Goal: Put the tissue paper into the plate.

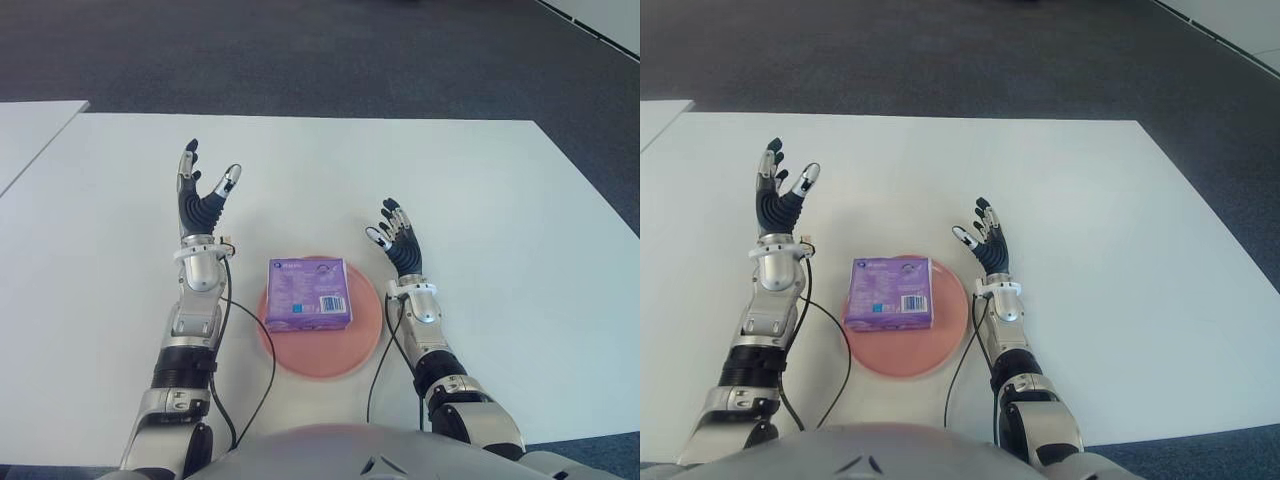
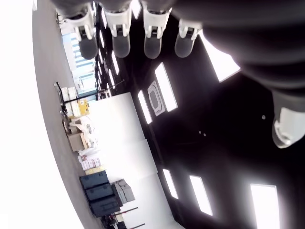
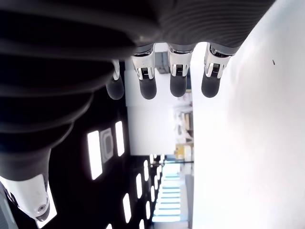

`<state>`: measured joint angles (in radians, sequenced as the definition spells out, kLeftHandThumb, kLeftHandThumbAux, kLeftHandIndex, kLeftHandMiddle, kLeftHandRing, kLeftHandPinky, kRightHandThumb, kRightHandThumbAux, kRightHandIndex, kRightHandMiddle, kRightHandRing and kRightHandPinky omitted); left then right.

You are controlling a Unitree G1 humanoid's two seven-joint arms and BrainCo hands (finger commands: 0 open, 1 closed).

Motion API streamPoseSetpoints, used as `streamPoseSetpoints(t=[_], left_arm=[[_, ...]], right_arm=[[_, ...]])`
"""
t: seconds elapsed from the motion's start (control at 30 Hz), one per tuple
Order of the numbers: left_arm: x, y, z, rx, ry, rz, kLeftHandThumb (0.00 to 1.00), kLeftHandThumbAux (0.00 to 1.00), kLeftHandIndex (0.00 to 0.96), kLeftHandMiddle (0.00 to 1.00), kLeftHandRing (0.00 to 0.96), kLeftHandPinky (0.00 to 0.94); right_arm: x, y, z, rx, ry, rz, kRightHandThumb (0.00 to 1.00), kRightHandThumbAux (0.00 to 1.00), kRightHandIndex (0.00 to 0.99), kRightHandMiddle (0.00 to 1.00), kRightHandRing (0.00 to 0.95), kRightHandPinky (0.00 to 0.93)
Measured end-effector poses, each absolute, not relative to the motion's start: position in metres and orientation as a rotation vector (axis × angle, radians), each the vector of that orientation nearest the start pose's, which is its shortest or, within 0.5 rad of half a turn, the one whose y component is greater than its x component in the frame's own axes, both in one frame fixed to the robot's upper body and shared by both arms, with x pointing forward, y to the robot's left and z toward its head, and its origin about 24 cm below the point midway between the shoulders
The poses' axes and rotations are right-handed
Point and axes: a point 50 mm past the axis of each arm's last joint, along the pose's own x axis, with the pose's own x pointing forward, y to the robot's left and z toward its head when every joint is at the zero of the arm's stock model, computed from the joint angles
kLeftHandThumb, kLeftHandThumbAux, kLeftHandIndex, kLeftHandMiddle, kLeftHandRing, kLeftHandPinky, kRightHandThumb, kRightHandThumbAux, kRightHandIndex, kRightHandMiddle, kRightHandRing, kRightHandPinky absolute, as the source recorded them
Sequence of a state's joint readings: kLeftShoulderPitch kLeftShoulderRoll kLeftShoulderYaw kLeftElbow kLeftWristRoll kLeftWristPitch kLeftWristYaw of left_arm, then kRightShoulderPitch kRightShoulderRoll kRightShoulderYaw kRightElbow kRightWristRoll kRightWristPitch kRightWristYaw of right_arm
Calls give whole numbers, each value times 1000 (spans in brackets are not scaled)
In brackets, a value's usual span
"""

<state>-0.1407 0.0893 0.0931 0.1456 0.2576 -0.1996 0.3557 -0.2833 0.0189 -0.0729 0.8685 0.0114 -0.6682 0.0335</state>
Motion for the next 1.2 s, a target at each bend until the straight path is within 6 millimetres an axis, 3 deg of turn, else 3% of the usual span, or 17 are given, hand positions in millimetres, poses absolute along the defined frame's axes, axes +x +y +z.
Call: streamPoseSetpoints(t=[0.4, 1.2], left_arm=[[258, 203, 24, 371, -145, 325, 0, 459, 0, 0, 0, 0], [238, 186, -1, 295, -131, 247, 0, 430, 0, 0, 0, 0]], right_arm=[[277, -139, -17, 32, -68, 37, 0, 643, 0, 0, 0, 0], [277, -141, -17, 34, -70, 29, 0, 656, 0, 0, 0, 0]])
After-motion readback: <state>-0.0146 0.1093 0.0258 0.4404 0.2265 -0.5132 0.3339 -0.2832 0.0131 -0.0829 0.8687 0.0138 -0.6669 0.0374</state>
